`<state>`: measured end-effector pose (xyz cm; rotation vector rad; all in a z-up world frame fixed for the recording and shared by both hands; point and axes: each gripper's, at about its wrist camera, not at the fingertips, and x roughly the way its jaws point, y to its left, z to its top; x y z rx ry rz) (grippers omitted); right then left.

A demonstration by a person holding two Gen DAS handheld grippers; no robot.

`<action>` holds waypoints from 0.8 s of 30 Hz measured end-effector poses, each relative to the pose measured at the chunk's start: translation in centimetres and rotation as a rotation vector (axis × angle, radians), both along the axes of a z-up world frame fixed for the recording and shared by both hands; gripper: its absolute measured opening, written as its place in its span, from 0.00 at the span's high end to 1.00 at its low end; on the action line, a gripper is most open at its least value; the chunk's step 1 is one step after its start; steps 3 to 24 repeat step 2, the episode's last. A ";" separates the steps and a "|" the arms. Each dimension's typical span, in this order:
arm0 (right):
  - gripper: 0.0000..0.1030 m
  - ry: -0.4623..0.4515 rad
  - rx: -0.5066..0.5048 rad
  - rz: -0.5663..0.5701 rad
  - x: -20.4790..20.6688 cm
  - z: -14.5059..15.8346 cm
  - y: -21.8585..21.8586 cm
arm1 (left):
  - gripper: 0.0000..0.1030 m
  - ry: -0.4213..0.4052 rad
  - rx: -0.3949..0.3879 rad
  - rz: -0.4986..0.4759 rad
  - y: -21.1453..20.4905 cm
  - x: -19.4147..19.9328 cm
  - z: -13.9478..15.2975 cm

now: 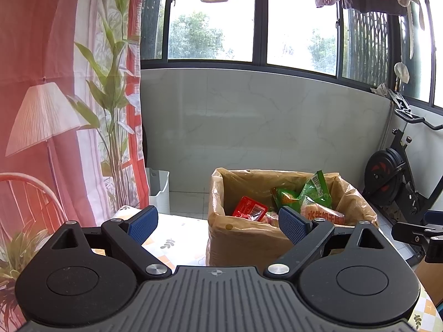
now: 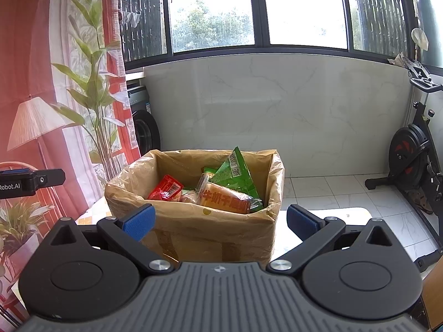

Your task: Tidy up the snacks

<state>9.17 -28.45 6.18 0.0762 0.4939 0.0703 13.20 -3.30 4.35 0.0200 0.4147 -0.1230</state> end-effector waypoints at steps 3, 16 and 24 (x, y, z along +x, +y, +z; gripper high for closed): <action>0.00 0.003 -0.001 -0.001 0.0 0.0 0.1 | 0.08 -0.002 0.003 0.001 0.1 0.0 -0.1; 0.00 0.003 -0.001 -0.001 0.0 0.0 0.1 | 0.08 -0.002 0.003 0.001 0.1 0.0 -0.1; 0.00 0.003 -0.001 -0.001 0.0 0.0 0.1 | 0.08 -0.002 0.003 0.001 0.1 0.0 -0.1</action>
